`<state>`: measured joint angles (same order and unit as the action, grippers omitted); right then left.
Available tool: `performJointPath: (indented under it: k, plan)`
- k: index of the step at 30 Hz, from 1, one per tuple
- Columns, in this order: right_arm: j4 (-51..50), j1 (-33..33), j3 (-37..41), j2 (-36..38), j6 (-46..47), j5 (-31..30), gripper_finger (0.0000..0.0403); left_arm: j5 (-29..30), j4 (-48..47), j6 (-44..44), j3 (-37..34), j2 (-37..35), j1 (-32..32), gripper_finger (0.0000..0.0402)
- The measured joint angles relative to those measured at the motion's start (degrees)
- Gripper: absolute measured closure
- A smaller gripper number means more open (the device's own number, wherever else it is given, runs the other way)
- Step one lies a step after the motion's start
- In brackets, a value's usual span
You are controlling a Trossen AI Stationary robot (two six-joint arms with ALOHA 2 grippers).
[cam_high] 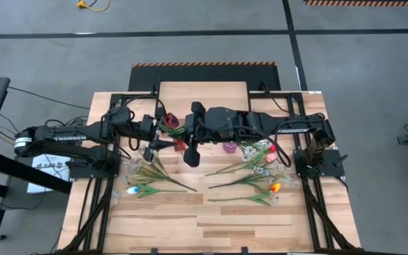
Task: Pick and place flowers into a vace then onto a shelf
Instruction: Put the dark red tulip into the red vase
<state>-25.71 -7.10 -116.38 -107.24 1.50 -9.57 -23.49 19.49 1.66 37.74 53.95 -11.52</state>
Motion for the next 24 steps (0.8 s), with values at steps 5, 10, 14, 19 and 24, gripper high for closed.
performJointPath:
  k: [5, 10, 14, 19, 24]
  plan:
    - [-0.2, 0.1, 0.0, 0.0, 0.0, -0.2, 0.0402, 0.8, -0.8, 0.9, 0.0, 0.0, 0.0, 0.0324]
    - [0.0, 0.1, 0.0, 0.0, 0.0, -0.3, 0.0399, 1.3, -0.3, 0.8, 0.0, 0.0, 0.0, 0.0393]
    - [0.2, 0.1, 0.0, 0.1, 0.0, -0.2, 0.0379, 1.5, 0.3, 0.5, 0.0, 0.0, 0.0, 0.0398]
    - [0.4, 0.0, 0.0, 0.1, 0.2, -0.8, 0.0335, 1.9, 0.4, 0.3, 0.0, 0.0, 0.0, 0.0400]
    - [-2.6, 0.0, 0.0, 0.8, 0.5, -0.8, 0.0271, 1.9, 0.3, 0.1, 0.0, 0.0, 0.0, 0.0401]
